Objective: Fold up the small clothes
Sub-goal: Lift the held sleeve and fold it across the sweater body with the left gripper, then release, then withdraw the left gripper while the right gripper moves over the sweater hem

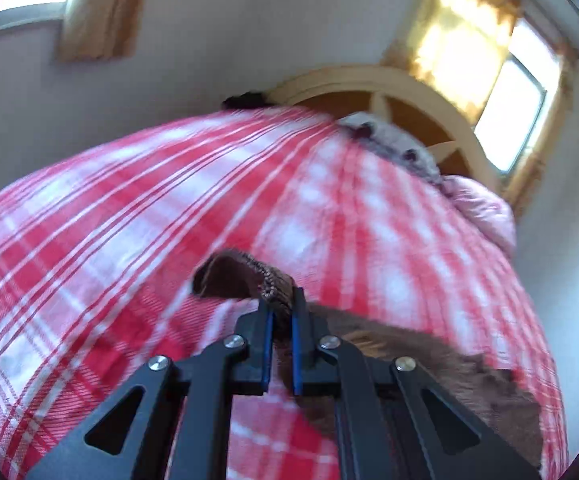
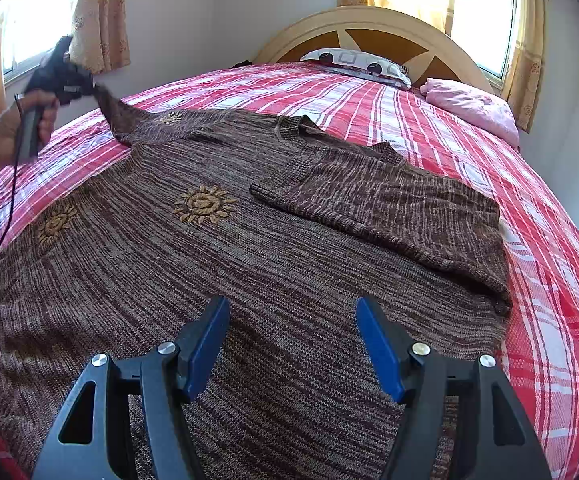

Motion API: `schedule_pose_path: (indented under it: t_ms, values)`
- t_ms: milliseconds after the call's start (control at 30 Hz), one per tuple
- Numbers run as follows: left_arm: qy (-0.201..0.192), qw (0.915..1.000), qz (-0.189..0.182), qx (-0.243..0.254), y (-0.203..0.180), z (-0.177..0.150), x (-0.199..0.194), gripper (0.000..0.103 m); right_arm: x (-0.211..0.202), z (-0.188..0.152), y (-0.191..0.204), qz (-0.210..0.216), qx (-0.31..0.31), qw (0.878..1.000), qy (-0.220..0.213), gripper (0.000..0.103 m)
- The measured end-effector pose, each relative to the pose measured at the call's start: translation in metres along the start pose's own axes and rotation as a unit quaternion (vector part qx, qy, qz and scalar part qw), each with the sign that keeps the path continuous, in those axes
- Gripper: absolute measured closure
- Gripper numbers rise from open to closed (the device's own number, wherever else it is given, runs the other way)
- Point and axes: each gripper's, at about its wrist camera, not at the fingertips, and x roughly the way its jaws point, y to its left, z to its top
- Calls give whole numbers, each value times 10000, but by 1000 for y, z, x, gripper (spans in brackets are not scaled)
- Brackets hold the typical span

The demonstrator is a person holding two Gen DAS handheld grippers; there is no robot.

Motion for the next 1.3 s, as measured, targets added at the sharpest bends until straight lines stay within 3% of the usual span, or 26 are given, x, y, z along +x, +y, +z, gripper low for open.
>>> schedule_pose_path:
  t_ms: [200,367,467,567,767,967,1067,1133,1200,1233,1300]
  values:
    - [-4,9945,-942,448,-73,-9,-21,95,0,0,0,6,-1,10000,2,36]
    - [244,9815,-1679,888,-138,-39,-28,95,0,0,0,7,4,10000,1,36]
    - [448,9723,-1912,1264,-174,-64,-22,95,1,0,0,10,-1,10000,8,36]
    - [702,9639,-2062,1533,-203,-95,-16,95,1,0,1,18,1,10000,20,36]
    - [1142,9556,-2147,1665,-237,-139,2,95,3,0,-1,47,14,10000,52,36]
    - [1453,9488,-2142,1809,-252,-164,13,95,4,0,-2,77,27,9999,70,36]
    - [1557,9443,-1975,2121,-260,-175,16,94,6,1,-3,96,31,9999,97,36]
    - [1547,9409,-1912,2330,-261,-177,12,87,7,1,-4,134,41,9998,120,36]
    - [1501,9364,-1913,2530,-258,-174,1,63,7,1,-5,187,68,9997,133,36]
    - [1359,9362,-1901,2626,-254,-172,-8,54,7,1,-6,216,89,9996,134,36]
    - [876,9379,-1811,2827,-242,-164,-31,24,9,1,-8,260,112,9995,142,36]
